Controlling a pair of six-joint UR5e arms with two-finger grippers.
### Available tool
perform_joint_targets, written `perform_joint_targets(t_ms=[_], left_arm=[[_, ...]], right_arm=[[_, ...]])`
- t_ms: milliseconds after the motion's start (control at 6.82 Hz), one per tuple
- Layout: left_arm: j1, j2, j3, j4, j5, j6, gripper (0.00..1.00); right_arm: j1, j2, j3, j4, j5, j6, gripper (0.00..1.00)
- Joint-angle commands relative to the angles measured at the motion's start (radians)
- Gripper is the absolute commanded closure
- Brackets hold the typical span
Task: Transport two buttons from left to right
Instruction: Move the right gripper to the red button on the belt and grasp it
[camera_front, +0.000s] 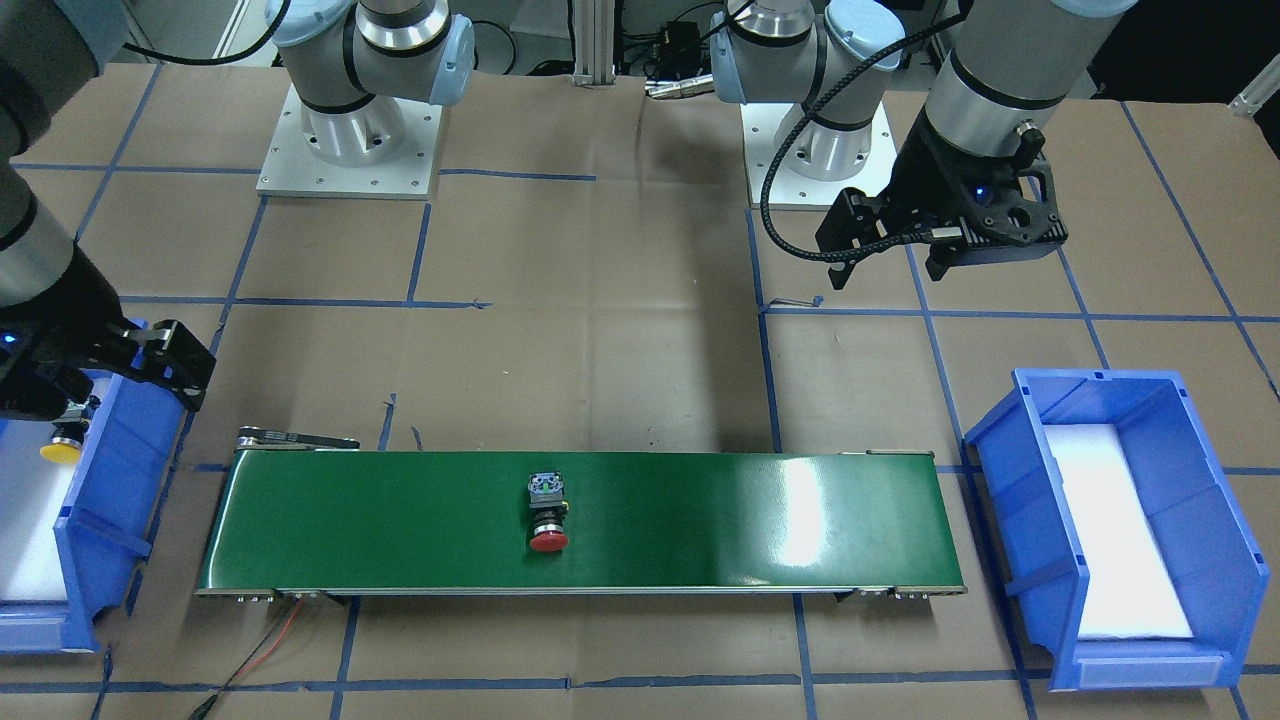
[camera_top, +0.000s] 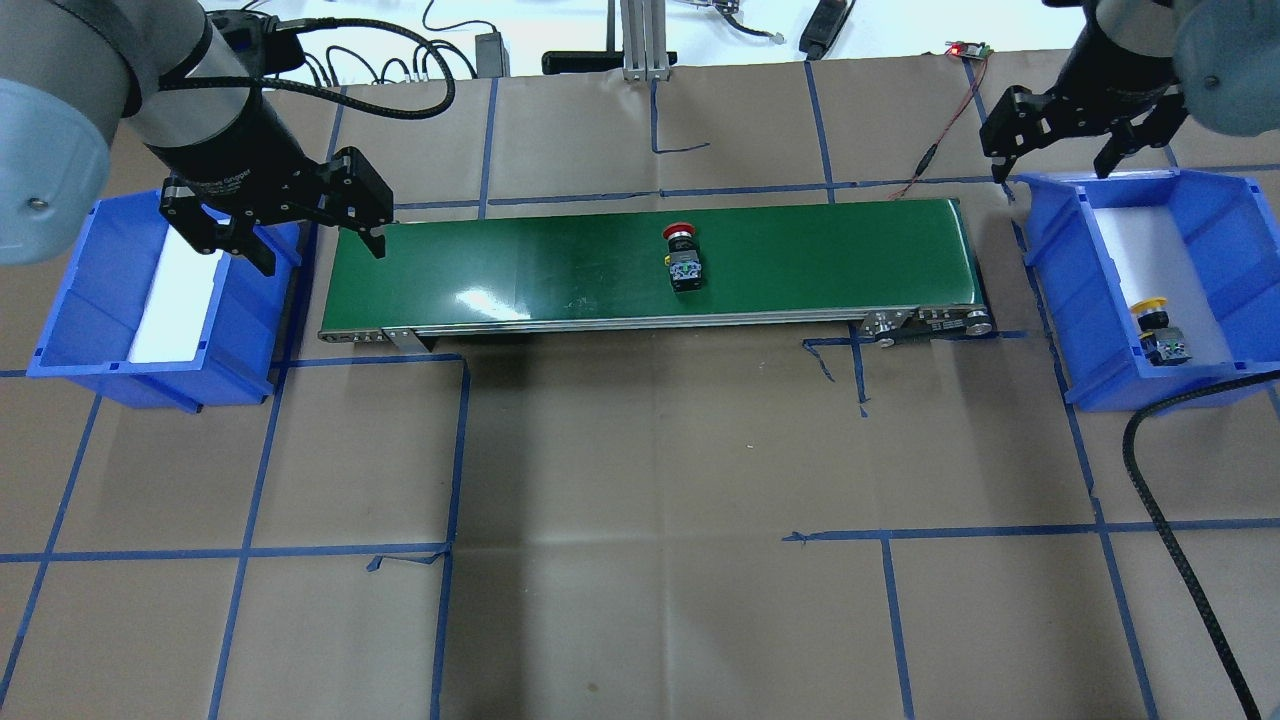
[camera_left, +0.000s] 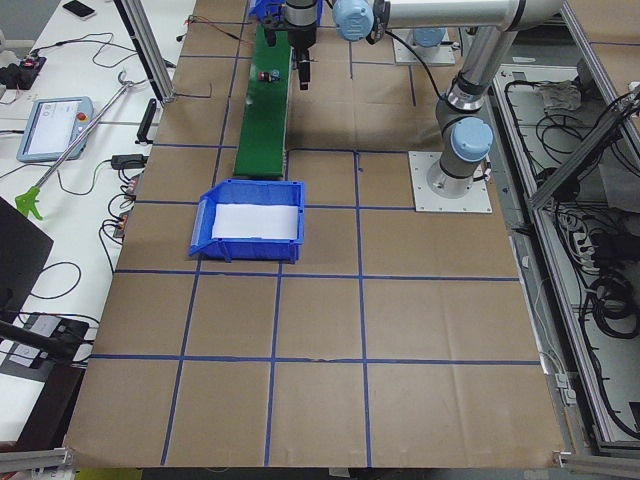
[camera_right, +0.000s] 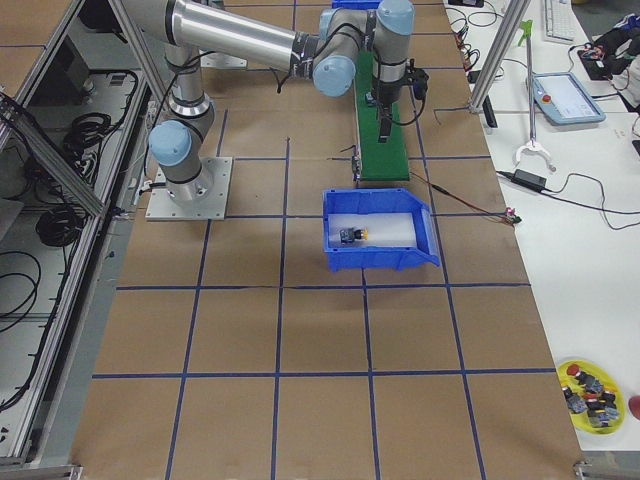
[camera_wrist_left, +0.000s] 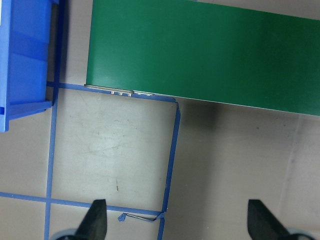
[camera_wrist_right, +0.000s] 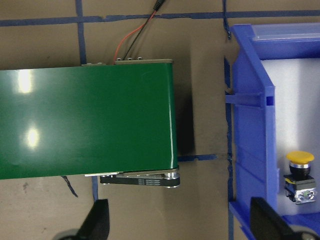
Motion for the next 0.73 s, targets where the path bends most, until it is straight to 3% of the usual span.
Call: perform_joint_targets(t_ms=[0,587], left_arm=[[0.0,0.001,0.0,0.0,0.0,0.003,0.0],[0.0,0.003,0.0,0.0,0.002,0.012,0.0]], right_arm=[[0.069,0.001,-0.001,-0.023,-0.001,0.078,0.0],[0.134,0.01,0.001,-0.04,0.002,0.136,0.0]])
